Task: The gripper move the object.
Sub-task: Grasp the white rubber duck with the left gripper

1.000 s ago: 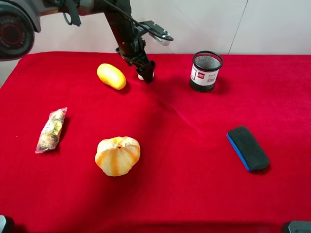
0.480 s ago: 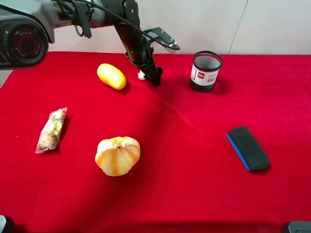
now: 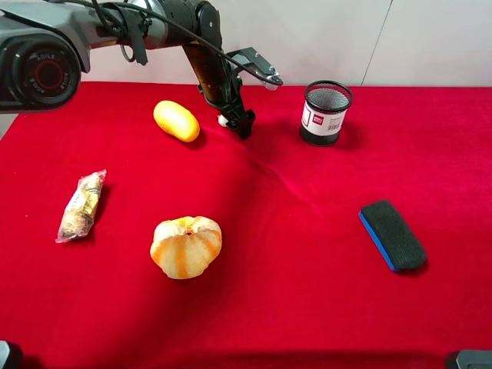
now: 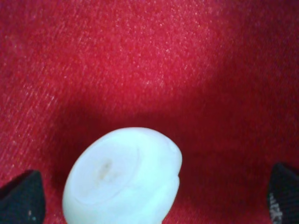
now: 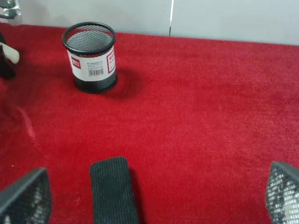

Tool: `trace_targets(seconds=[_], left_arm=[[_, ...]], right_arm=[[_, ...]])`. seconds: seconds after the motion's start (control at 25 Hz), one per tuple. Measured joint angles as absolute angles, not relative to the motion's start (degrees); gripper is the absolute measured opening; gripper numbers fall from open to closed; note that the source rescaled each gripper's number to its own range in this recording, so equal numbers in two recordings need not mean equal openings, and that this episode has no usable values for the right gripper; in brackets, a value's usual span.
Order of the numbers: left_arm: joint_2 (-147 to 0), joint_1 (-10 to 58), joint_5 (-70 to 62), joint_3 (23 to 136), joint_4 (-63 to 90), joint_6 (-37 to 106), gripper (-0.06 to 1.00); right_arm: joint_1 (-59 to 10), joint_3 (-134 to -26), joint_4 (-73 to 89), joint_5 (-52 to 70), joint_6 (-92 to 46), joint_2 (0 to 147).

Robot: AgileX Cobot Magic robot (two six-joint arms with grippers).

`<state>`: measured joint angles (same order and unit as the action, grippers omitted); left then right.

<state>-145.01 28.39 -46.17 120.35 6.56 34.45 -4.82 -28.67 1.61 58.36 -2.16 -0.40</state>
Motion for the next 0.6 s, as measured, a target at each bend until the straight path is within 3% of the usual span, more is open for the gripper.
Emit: trace_targets(seconds=[0.6], left_arm=[[-145.11, 28.39, -46.17, 120.35, 6.5, 34.45, 0.15]], right_arm=[[-4.82, -28.67, 1.61, 58.36, -2.1, -0.4]])
